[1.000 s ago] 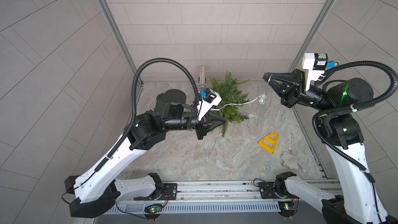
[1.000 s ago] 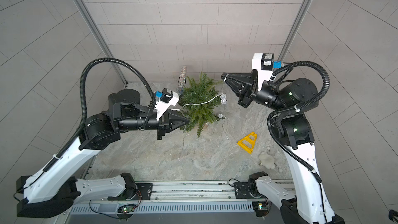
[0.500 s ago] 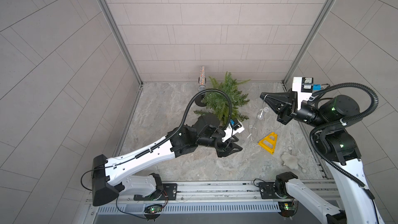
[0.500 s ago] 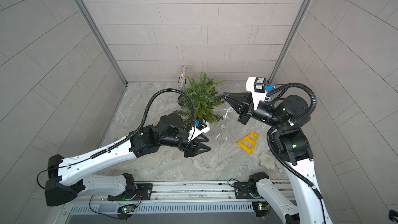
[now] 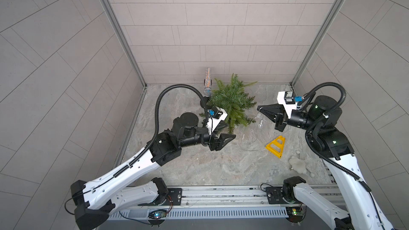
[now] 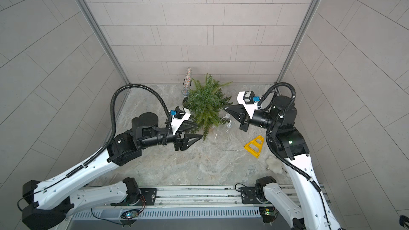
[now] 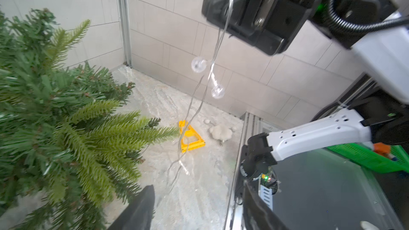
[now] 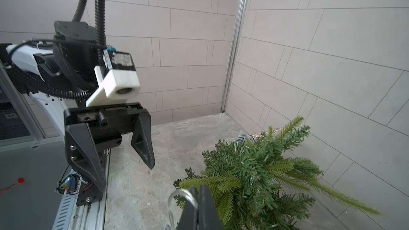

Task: Remove string lights from the small christmas tree
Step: Remove the light string from the Christmas tree.

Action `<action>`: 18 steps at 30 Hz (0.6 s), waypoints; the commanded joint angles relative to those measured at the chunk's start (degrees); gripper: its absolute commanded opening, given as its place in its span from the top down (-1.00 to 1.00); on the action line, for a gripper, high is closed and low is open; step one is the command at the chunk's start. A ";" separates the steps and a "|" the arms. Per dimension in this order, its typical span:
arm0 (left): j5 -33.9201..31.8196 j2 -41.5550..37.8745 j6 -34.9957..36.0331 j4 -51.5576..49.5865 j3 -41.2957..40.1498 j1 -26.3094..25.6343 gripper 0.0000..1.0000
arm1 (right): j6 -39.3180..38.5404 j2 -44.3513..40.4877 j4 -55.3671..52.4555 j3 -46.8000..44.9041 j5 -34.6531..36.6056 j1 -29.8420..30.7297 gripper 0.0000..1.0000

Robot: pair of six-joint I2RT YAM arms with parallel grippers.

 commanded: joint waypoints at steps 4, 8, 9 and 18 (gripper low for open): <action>6.38 6.56 -0.47 3.58 6.83 0.13 -0.44 | -4.84 -1.95 0.08 -2.23 -2.41 0.02 1.00; 7.87 12.54 0.74 2.77 12.56 0.16 -0.48 | -3.63 -1.88 1.50 -3.17 -3.90 0.47 1.00; 8.87 14.11 0.73 2.55 14.10 0.17 -0.48 | -3.61 -1.71 1.45 -3.15 -3.95 0.71 1.00; 12.25 22.19 1.09 1.11 21.54 -0.45 -0.31 | -3.98 -0.80 0.54 -1.66 -2.19 1.81 1.00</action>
